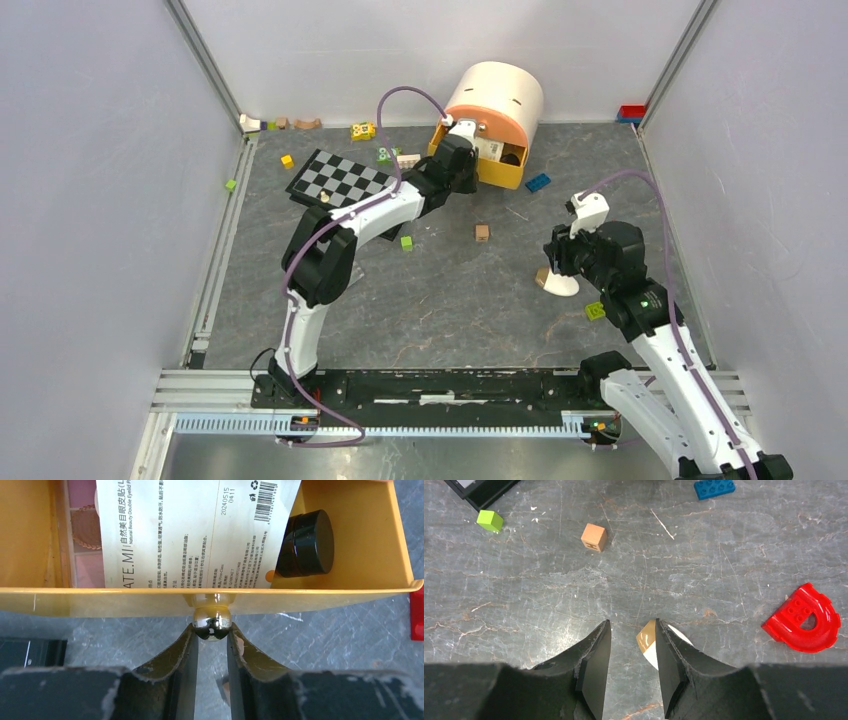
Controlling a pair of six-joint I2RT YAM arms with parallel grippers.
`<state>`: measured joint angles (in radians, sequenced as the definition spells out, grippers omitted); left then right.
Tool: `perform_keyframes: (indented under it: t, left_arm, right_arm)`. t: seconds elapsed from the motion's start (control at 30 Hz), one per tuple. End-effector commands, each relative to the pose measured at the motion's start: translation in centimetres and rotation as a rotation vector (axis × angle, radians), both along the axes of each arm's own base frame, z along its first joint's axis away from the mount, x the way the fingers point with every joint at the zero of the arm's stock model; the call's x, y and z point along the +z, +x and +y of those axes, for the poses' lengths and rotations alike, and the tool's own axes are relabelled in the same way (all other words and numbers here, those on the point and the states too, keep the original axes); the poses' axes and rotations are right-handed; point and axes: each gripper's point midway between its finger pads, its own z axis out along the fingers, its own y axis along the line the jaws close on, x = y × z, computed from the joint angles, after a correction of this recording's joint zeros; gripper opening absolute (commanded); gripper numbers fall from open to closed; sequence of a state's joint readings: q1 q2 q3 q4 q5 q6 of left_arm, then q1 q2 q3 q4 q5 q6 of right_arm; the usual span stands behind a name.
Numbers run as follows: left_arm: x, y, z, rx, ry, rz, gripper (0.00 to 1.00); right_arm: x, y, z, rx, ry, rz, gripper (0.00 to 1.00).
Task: Organize the makeup
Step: Close the drawer in the storage box.
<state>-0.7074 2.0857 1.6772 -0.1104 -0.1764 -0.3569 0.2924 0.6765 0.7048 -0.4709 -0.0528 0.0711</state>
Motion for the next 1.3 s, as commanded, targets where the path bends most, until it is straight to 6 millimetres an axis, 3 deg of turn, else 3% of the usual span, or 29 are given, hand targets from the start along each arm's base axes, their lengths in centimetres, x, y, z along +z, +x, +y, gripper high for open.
perform_keyframes:
  t: [0.0, 0.27, 0.67, 0.83, 1.03, 1.27]
  left_arm:
    - [5.9, 4.5, -0.5, 0.052, -0.068, -0.203, 0.21]
    - [6.9, 6.9, 0.1, 0.120, -0.100, -0.296, 0.22]
    - [10.1, 9.0, -1.1, 0.120, -0.188, -0.498, 0.25]
    - [9.3, 9.7, -2.3, 0.091, -0.192, -0.484, 0.28]
    - [8.1, 10.4, -2.4, 0.102, -0.168, -0.481, 0.29]
    - [7.5, 10.5, -2.3, 0.103, -0.150, -0.478, 0.48]
  right_arm:
    - [1.6, 0.3, 0.1, 0.012, 0.002, -0.044, 0.44]
    - [0.8, -0.7, -0.6, -0.017, 0.005, -0.043, 0.44]
    - [0.0, -1.1, -0.9, -0.028, -0.007, -0.029, 0.44]
    - [0.1, -1.2, -1.2, -0.036, -0.021, -0.023, 0.44]
    - [0.1, -1.3, -1.2, -0.032, -0.019, -0.016, 0.44]
    - [0.0, -1.2, -1.0, -0.027, -0.018, -0.012, 0.44]
